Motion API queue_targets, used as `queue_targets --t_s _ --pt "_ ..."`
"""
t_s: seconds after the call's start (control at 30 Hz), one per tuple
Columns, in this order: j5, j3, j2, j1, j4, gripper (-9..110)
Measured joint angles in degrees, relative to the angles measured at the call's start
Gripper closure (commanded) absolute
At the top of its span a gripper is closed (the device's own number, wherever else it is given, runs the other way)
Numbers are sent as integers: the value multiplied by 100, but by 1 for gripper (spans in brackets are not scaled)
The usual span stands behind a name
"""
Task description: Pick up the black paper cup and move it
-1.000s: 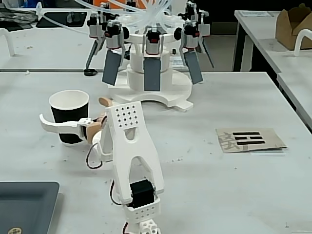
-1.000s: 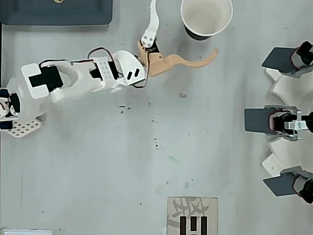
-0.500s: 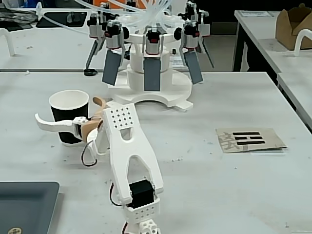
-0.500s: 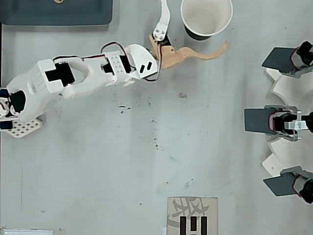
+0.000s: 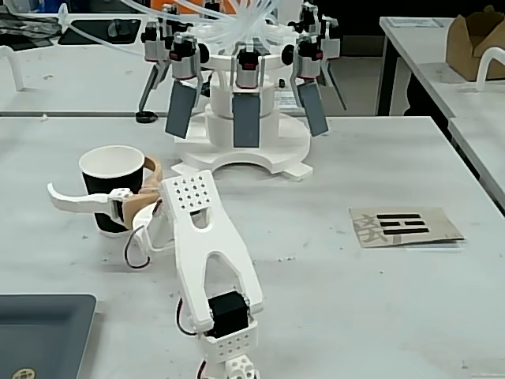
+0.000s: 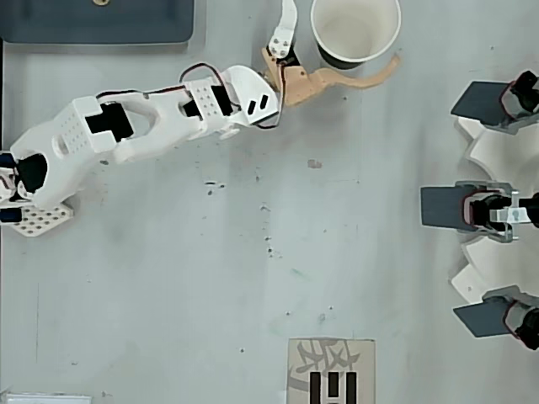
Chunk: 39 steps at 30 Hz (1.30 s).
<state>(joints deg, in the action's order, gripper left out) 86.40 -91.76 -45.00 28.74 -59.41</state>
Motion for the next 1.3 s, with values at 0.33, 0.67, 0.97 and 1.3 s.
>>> queue_targets --t_s 0.33,0.67,0.97,1.3 --pt "-26 0 0 97 0 60" --pt "-26 0 0 97 0 69" --pt "-35 0 0 97 0 75" --pt "-79 0 0 97 53 84"
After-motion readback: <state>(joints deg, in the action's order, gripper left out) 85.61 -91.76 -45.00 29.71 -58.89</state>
